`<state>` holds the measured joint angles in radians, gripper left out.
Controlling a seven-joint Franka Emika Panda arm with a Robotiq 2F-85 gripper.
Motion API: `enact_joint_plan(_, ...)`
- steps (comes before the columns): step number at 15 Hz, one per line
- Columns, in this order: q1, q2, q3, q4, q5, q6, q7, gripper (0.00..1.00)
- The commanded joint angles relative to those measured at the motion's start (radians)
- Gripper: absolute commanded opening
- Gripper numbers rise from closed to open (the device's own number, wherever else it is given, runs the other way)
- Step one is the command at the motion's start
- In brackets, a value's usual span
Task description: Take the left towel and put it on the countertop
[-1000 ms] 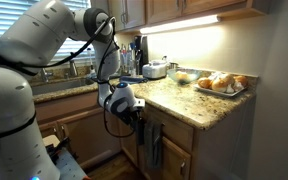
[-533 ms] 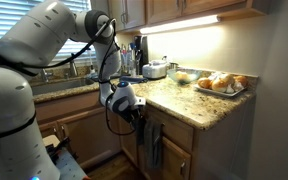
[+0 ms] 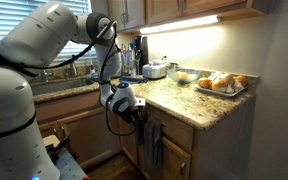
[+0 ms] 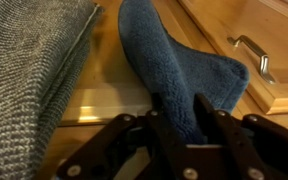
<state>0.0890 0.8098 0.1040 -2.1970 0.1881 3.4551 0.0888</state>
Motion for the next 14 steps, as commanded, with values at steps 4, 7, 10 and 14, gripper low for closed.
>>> enact_joint_plan(4,-0.067,-0.053,0.069,-0.073,-0.043,-0.002,0.041,0.03)
enact_joint_plan(7,-0.109,-0.084,0.115,-0.124,-0.048,-0.002,0.055,0.07)
enact_joint_plan(10,-0.148,-0.132,0.149,-0.174,-0.054,-0.002,0.065,0.06)
enact_joint_plan(14,-0.233,-0.192,0.218,-0.238,-0.091,-0.001,0.09,0.06)
